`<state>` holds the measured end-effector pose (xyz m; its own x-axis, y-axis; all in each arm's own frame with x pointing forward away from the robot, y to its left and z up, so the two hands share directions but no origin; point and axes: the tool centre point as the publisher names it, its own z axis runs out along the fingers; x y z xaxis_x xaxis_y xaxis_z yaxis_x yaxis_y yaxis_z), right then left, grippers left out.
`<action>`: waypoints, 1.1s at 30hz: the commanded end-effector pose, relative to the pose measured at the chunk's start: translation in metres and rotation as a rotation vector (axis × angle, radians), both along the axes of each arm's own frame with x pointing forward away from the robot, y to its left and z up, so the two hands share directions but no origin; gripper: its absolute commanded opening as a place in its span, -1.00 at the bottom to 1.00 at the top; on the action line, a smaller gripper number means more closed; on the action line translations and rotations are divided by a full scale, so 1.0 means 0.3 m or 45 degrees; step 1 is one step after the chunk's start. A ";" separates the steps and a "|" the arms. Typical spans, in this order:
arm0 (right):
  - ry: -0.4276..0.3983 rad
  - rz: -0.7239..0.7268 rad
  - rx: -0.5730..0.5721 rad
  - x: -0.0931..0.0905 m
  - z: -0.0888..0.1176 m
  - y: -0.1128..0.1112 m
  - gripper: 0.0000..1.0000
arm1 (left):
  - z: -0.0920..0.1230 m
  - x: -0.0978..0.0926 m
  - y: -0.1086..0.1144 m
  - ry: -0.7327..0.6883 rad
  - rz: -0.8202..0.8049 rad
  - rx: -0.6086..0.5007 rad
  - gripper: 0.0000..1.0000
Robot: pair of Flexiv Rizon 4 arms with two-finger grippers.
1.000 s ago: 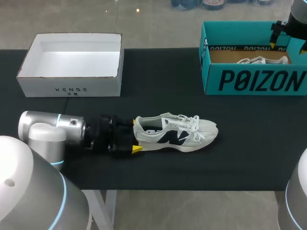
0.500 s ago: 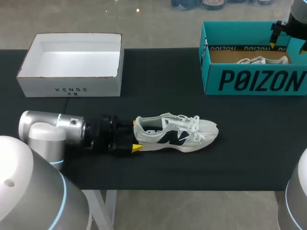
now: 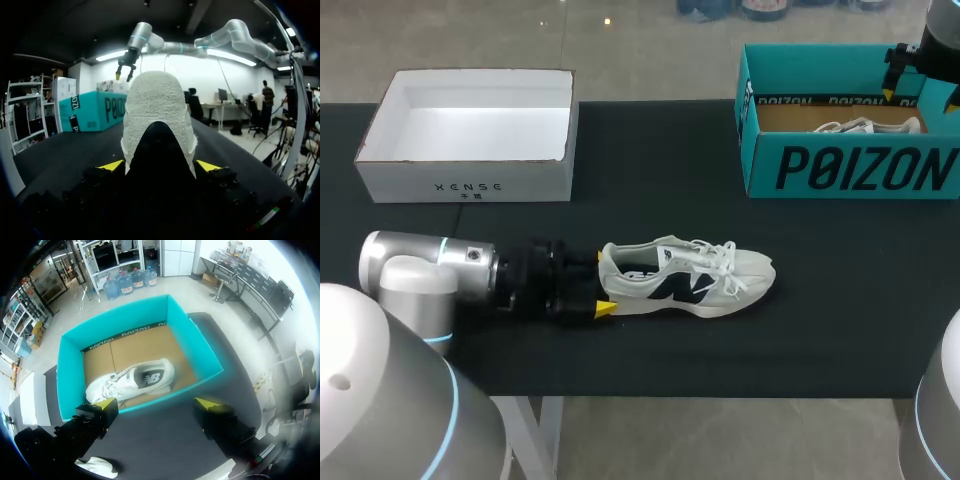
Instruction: Take the shoe out of the shoebox, open the shoe tongue, remove and reinsert the insole, then place the shoe into the shoebox
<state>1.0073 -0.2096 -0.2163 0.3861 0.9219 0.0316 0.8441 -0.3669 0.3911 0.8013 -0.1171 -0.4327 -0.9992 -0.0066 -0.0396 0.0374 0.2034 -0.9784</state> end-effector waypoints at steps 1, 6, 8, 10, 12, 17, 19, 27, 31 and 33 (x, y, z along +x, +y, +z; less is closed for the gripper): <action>-0.001 -0.002 -0.001 0.001 -0.002 0.001 1.00 | -0.005 0.001 -0.004 0.002 -0.003 0.000 -1.00; -0.001 -0.002 -0.001 0.001 -0.002 0.001 1.00 | -0.005 0.001 -0.004 0.002 -0.003 0.000 -1.00; 0.013 0.016 -0.025 -0.029 0.016 0.074 1.00 | -0.005 0.001 -0.004 0.002 -0.003 0.000 -1.00; 0.038 0.020 -0.036 -0.069 0.032 0.146 1.00 | -0.005 0.001 -0.004 0.002 -0.003 0.000 -1.00; 0.057 0.038 -0.064 -0.122 0.044 0.224 1.00 | -0.005 0.001 -0.004 0.002 -0.003 0.000 -1.00; 0.111 0.063 -0.088 -0.246 0.060 0.375 1.00 | -0.005 0.001 -0.004 0.002 -0.003 0.000 -1.00; 0.141 0.071 -0.083 -0.288 0.054 0.432 1.00 | -0.005 0.001 -0.004 0.002 -0.003 0.000 -1.00; 0.264 0.109 -0.132 -0.396 -0.029 0.681 1.00 | -0.005 0.001 -0.004 0.002 -0.003 0.000 -1.00; 0.291 0.123 -0.162 -0.426 -0.053 0.760 1.00 | -0.005 0.001 -0.004 0.002 -0.003 0.000 -1.00; 0.300 0.131 -0.157 -0.448 -0.061 0.797 1.00 | -0.005 0.001 -0.004 0.002 -0.003 0.000 -1.00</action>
<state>0.8708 0.0087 -0.2296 0.2603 0.9615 -0.0885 0.9467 -0.2361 0.2191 0.8015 -0.1172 -0.4328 -0.9992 -0.0061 -0.0394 0.0373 0.2034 -0.9784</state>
